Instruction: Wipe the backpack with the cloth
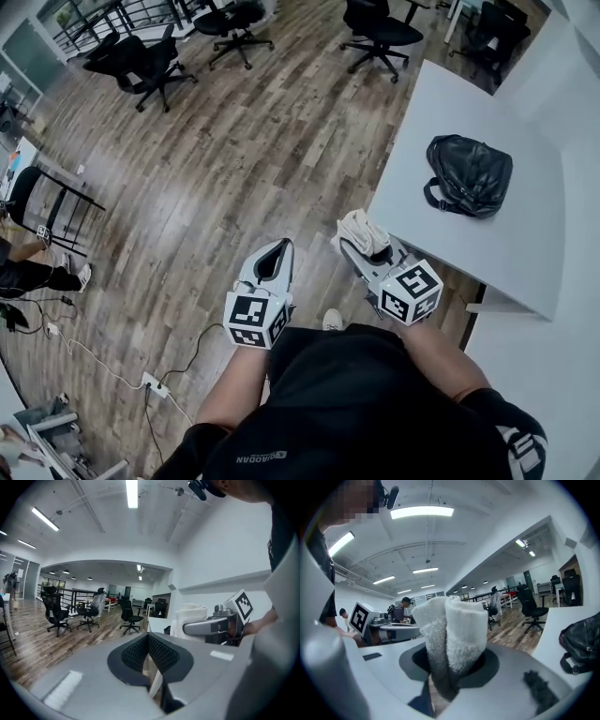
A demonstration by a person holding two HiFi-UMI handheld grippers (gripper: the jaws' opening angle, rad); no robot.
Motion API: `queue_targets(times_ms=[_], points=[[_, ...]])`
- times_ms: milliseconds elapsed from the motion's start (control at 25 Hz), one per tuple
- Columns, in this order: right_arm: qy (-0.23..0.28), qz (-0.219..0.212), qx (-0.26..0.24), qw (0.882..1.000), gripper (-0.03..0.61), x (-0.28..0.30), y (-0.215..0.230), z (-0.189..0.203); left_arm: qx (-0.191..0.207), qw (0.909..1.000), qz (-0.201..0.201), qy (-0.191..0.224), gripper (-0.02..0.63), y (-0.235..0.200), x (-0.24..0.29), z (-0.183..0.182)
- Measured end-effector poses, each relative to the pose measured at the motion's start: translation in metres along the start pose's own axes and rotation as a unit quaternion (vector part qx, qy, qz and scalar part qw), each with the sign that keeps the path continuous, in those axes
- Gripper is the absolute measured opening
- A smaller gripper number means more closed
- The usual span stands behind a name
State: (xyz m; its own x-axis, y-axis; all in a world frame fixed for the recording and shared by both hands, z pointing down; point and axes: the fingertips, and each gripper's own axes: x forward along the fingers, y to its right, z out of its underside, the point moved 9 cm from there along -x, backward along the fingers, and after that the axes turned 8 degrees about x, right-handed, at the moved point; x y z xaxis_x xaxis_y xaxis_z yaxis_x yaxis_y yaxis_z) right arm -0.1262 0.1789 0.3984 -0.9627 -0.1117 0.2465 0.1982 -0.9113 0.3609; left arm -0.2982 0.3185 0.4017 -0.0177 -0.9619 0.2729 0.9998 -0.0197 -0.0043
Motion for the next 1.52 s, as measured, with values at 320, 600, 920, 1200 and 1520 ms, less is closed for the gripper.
queue_targets(times_ms=[320,600,920,1200,1520], points=[[0.034,0.078,0.022,0.996,0.110,-0.049,0.013,0.004,0.026,0.9962,0.082,0.006,0.006,0.031,0.031,-0.018],[0.059,0.140,0.041,0.987,0.110,-0.079,0.014,0.009,0.041,0.9890,0.142,0.006,0.006,0.046,0.049,-0.026],[0.085,0.203,0.066,0.973,0.110,-0.082,0.014,0.015,0.065,0.9764,0.206,0.002,0.005,0.042,0.062,-0.033],[0.105,0.242,0.070,0.962,0.110,-0.070,0.003,0.008,0.076,0.9665,0.245,0.003,0.006,0.023,0.077,-0.042],[0.126,0.301,0.082,0.942,0.110,-0.060,-0.009,0.005,0.095,0.9455,0.312,0.004,0.005,0.005,0.096,-0.047]])
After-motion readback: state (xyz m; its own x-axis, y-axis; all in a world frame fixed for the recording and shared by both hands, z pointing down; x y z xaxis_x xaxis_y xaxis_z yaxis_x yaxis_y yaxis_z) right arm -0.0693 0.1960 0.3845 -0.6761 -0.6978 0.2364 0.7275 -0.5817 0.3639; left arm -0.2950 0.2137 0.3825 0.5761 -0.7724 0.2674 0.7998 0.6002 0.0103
